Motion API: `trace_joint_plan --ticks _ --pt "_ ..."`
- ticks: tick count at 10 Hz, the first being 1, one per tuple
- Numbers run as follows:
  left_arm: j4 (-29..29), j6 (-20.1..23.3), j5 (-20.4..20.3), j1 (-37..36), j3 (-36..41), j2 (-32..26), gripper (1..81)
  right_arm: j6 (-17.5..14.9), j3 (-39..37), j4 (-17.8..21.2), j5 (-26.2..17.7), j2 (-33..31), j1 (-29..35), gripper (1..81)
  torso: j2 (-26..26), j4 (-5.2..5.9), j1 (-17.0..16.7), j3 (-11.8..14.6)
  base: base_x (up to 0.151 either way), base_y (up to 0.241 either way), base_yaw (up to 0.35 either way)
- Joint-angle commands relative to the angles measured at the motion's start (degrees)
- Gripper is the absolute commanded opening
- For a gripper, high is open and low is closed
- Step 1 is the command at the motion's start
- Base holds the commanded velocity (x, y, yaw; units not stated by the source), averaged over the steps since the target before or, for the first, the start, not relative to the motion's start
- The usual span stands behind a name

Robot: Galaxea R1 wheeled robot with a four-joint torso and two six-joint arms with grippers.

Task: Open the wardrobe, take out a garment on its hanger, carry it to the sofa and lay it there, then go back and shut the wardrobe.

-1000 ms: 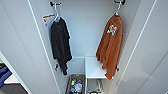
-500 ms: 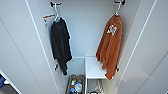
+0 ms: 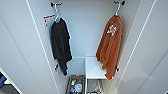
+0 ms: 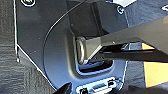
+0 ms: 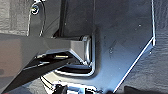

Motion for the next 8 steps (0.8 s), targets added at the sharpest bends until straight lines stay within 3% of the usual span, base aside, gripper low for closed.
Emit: trace_joint_plan --ticks 1,4,5,6,7,8 --pt "0.6 0.0 6.1 -1.3 -1.7 1.0 81.1 0.0 -0.1 0.3 -2.6 0.4 0.8 81.1 0.0 0.00 0.0 0.0 0.000 0.000 0.000" --pt "-5.0 -1.2 8.6 -2.5 -2.3 1.6 81.1 -0.1 -0.5 0.4 -2.6 0.2 1.6 81.1 0.0 0.00 0.0 0.0 0.000 0.000 0.000" --pt "-6.3 -1.2 12.2 -2.5 -3.1 2.2 81.1 -0.1 -0.7 0.4 -2.8 0.2 1.8 81.1 0.0 0.00 0.0 0.0 0.000 0.000 0.000" --pt "-5.6 -0.5 12.3 -2.6 -3.0 1.8 81.1 -0.1 -1.0 0.4 -2.8 0.2 1.9 81.1 0.0 0.00 0.0 0.0 0.000 0.000 0.000" --pt "-4.7 0.6 12.3 -3.2 -2.6 1.2 81.1 -0.1 -1.1 0.5 -2.8 0.2 1.7 81.1 0.0 0.00 0.0 0.0 0.000 0.000 0.000" --pt "-7.4 6.3 12.4 -3.3 -2.4 1.0 81.1 -0.1 -1.1 0.5 -2.8 0.3 1.6 81.1 0.0 0.00 0.0 0.0 0.000 0.000 0.000"
